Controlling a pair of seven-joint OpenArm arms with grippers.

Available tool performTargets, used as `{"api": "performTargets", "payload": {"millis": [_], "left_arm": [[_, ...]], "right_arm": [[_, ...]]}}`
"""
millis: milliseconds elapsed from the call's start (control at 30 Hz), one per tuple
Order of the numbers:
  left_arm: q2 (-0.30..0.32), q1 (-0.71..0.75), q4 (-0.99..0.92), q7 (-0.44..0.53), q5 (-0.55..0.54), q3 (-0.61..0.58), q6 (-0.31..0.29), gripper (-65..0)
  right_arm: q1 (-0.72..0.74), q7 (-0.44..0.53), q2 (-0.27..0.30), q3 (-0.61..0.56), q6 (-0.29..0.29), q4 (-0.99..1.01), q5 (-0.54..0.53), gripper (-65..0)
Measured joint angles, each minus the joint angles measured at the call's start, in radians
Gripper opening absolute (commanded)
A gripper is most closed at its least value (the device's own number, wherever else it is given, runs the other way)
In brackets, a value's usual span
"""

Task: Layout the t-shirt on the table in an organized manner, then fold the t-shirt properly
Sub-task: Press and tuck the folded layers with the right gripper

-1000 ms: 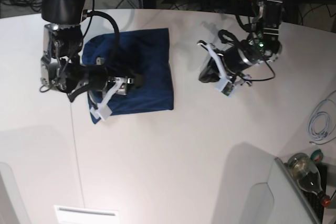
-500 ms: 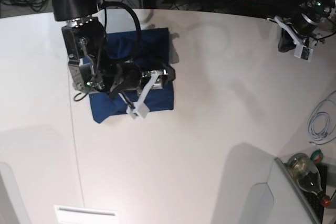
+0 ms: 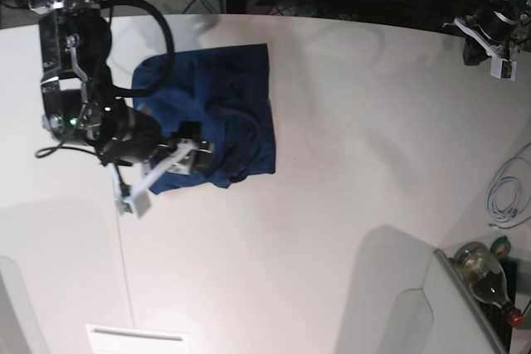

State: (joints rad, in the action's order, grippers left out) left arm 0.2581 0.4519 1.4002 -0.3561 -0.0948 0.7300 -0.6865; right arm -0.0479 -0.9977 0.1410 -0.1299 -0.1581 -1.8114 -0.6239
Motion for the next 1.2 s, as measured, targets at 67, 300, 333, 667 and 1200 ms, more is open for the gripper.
{"api": "performTargets", "payload": {"millis": [67,300,333,667,1200], "left_arm": [[-0.003,0.0,-0.005,0.002,-0.004,-0.001,-0.004,-65.0],[-0.01,-0.032,-0.015,0.001,-0.002,-0.002,-0.003,-65.0],[-0.016,-0.037,-0.018,0.001,-0.004,-0.003,-0.003,-65.0],[-0.025,-0.036,-0.031,0.002,-0.004,-0.01,-0.011,-65.0],[-0.024,-0.033,-0.031,0.0,-0.003,-0.006,-0.011,-65.0]], "right_arm": [[-0.007,0.04,0.026,0.006,-0.006,0.029,0.014,-35.4],[-0.003,0.058,0.009,-0.061,-0.001,0.105,-0.014,-65.0],[-0.009,0.061,0.016,-0.075,-0.001,0.113,-0.012,-63.8],[-0.019,0.109,0.014,-0.284,-0.001,0.218,-0.01,-63.6],[-0.036,0.116,0.087,-0.256,-0.077,0.051,-0.01,-63.6]]}}
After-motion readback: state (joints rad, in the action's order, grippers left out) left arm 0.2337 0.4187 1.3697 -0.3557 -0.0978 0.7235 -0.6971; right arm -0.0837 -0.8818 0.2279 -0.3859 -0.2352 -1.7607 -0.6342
